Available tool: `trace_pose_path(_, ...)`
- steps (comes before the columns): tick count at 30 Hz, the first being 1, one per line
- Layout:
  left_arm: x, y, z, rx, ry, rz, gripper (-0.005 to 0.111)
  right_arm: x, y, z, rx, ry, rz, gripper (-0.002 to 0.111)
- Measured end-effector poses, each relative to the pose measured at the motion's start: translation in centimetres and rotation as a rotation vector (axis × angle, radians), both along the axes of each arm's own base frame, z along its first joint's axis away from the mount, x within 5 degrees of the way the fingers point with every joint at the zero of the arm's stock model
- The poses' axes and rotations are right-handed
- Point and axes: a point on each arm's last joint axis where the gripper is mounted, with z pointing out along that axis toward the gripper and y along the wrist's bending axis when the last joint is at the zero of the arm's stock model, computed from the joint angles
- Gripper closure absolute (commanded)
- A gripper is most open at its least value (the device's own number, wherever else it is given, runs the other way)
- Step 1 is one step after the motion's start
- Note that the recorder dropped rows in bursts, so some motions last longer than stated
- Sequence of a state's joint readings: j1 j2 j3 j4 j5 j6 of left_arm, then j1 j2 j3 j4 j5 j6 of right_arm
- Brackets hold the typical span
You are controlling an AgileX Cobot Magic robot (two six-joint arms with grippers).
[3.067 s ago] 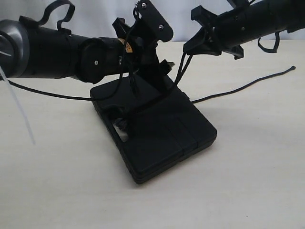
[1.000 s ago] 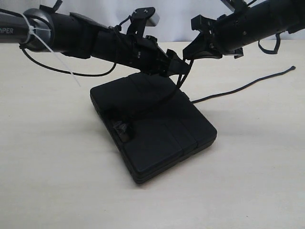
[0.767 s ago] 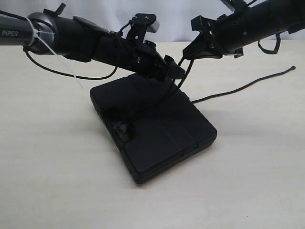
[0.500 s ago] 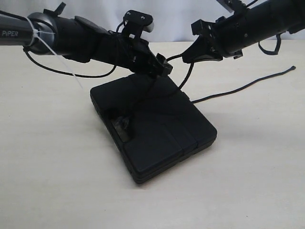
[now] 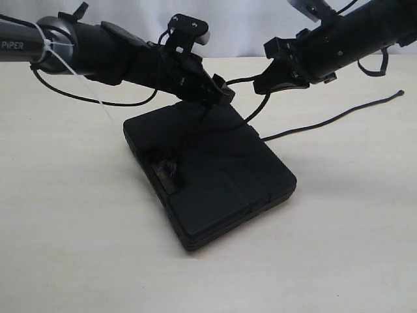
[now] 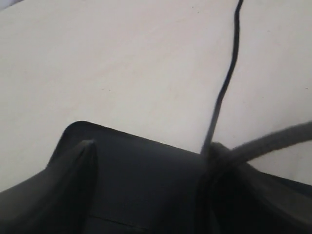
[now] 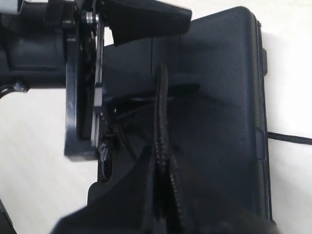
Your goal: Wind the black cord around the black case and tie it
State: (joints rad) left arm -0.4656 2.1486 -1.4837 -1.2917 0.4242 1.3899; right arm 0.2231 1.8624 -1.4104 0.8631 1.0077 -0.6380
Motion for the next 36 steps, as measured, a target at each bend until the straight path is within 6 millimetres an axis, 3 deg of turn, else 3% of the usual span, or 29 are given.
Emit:
trace_pose_path(2,-0.3,-0.1,0.5,-0.006,-0.001,-0.028,0.047,0.0,0.0,0.0,0.002,0.002,0.001,0.104)
trace_pose_path(9,-1.5,0.8,5.2,0.088,-0.111,-0.107,0.047,0.0,0.0,0.0,0.005,0.004,0.002,0.104)
trace_pose_path(15,-2.2,2.3,6.2,0.282,-0.115,-0.131,0.047,0.0,0.1,0.0,0.009,0.005,0.000,0.104)
trace_pose_path(19,-4.2,3.4,7.7,0.415,-0.047,-0.244,0.047,0.1,0.3,0.3,0.047,0.008,-0.022,0.104)
trace_pose_path(22,-6.1,4.1,7.1,0.502,0.124,-0.378,0.047,0.2,0.4,0.5,0.074,0.003,-0.034,0.104)
trace_pose_path(26,-7.2,4.2,6.7,0.489,0.259,-0.440,0.047,0.2,0.4,0.5,0.079,-0.001,-0.034,0.104)
trace_pose_path(32,-6.2,3.7,3.7,0.492,0.299,-0.427,0.047,0.2,0.4,0.5,0.078,-0.005,-0.027,0.104)
trace_pose_path(36,-5.4,3.1,3.2,0.449,0.232,-0.403,0.047,0.2,0.4,0.5,0.078,-0.008,-0.025,0.104)
